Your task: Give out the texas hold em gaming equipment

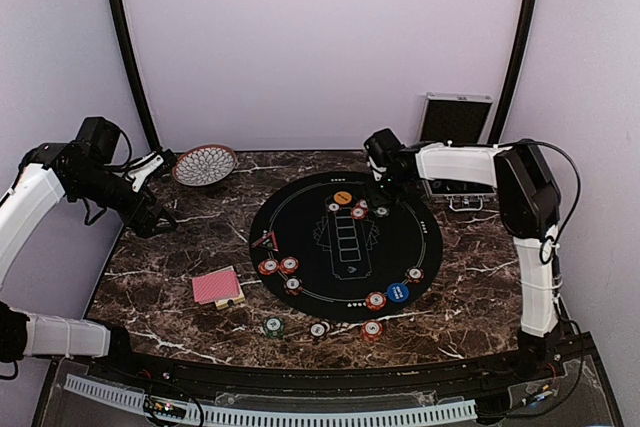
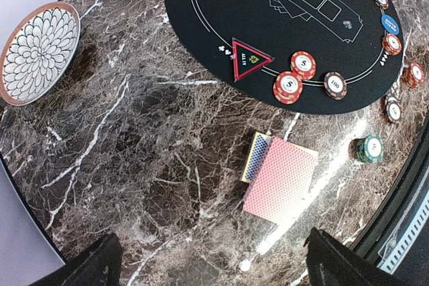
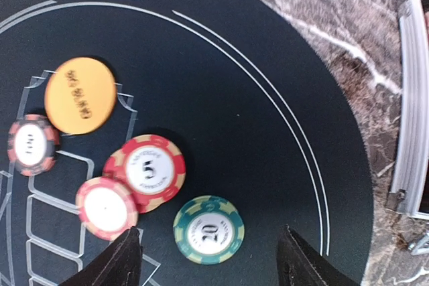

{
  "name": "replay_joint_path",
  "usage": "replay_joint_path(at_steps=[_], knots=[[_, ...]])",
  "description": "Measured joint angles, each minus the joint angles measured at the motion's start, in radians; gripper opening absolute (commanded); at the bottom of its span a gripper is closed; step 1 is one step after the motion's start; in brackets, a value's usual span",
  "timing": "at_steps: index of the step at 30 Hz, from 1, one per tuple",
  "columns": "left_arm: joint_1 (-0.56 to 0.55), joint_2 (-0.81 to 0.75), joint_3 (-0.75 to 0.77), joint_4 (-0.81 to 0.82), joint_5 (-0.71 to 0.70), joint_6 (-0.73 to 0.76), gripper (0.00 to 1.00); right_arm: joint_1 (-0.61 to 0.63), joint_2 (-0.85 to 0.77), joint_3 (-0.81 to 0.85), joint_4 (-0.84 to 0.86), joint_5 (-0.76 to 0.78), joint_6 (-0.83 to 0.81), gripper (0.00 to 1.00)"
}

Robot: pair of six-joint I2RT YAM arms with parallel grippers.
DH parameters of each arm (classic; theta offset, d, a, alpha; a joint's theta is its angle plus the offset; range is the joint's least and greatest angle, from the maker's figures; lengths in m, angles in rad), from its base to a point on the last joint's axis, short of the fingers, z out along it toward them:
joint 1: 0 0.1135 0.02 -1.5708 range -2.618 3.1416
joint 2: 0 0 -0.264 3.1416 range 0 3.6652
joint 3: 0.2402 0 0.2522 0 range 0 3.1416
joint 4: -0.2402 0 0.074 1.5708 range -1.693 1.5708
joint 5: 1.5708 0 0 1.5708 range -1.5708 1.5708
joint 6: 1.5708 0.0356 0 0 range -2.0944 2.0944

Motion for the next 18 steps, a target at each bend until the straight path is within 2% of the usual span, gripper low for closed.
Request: replay_joint_path(at_steps=[5,13,18], knots=[[0.0,0.0,0.0,0.0,0.0,0.0,0.99,0.098,-0.109,-0.056,0.002,0.021,-0.024,0.7],[0.0,0.0,0.0,0.0,0.0,0.0,0.99,0.496,-0.224,-0.152,0.01,-0.032,-0.047,0.74],[0.0,0.0,0.0,0.0,0.0,0.0,0.99,0.648,-0.225,-0.179,-0.003,-0.111,-0.055,0.78]])
